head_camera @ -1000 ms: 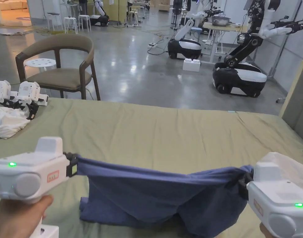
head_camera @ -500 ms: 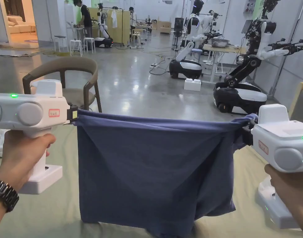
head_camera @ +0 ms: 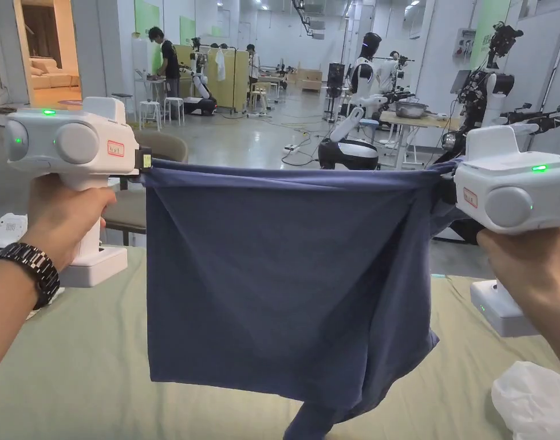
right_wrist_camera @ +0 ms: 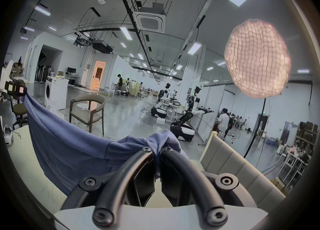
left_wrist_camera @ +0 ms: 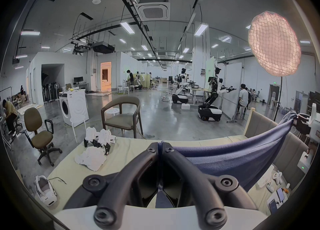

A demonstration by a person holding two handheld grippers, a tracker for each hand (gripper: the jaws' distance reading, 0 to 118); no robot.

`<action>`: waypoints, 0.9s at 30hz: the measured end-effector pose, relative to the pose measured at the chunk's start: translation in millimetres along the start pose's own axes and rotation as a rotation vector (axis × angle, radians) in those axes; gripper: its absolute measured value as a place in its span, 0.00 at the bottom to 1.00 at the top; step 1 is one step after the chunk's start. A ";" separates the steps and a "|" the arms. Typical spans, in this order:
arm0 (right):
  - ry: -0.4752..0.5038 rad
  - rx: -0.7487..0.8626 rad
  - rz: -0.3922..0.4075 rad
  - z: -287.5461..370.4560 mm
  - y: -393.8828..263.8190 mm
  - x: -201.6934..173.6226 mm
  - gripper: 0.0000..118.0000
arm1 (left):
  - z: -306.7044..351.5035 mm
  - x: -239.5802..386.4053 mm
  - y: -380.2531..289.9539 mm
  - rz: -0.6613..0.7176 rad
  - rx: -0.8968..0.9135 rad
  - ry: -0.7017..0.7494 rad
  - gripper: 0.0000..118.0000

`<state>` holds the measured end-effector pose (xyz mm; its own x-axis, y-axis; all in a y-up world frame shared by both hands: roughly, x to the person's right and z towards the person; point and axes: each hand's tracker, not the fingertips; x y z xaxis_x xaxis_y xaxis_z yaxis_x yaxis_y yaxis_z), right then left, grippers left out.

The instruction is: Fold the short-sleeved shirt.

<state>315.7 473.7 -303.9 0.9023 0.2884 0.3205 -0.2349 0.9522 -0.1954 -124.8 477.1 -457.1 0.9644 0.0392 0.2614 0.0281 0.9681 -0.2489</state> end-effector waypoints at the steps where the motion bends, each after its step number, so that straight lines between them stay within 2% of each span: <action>1: -0.008 0.012 0.013 -3.0 6.9 -0.2 0.02 | -2.2 -0.4 5.7 -0.006 0.009 0.004 0.00; 7: -0.052 0.066 0.040 -4.4 24.1 -2.7 0.02 | -3.7 1.4 23.4 -0.036 0.044 0.014 0.00; 12: -0.047 0.040 0.052 1.3 -3.8 -9.0 0.02 | -3.6 3.4 -2.3 -0.061 0.032 0.010 0.00; 20: 0.012 -0.085 0.082 26.2 -98.4 -24.2 0.02 | 8.0 -2.1 -103.4 -0.046 -0.069 -0.018 0.00; 27: 0.070 -0.198 0.071 88.2 -175.5 -32.8 0.02 | 68.0 -13.5 -203.8 0.046 -0.163 -0.072 0.00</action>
<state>295.4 306.1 -198.4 0.9105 0.3400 0.2352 -0.2299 0.8892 -0.3955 -161.4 296.1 -346.5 0.9447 0.1058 0.3105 0.0321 0.9122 -0.4084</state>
